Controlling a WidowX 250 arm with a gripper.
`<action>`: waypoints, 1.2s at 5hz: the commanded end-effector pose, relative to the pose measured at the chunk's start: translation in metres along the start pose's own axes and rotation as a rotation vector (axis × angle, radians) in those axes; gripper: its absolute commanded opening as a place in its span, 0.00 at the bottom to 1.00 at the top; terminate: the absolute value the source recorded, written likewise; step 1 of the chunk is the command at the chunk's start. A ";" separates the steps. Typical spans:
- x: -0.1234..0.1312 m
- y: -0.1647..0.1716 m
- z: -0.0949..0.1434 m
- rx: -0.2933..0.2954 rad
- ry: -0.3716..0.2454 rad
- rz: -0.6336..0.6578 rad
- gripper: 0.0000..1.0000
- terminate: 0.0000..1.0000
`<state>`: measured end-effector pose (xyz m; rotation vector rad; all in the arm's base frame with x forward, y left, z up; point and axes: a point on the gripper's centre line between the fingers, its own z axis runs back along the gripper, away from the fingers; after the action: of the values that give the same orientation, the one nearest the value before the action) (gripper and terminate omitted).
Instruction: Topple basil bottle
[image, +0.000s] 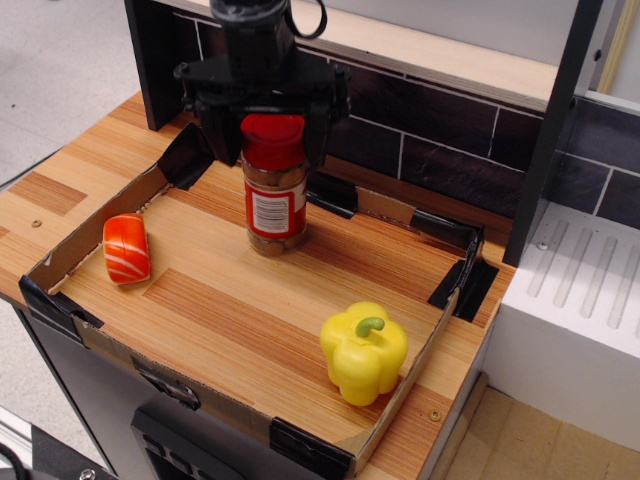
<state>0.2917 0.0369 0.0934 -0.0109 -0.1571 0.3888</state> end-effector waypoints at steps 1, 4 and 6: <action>0.027 -0.002 0.008 0.026 -0.097 0.078 1.00 0.00; 0.031 0.004 -0.004 0.031 -0.137 0.175 0.00 0.00; 0.037 0.007 0.009 -0.023 -0.168 0.165 0.00 0.00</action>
<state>0.3182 0.0535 0.0902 -0.0179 -0.2749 0.5540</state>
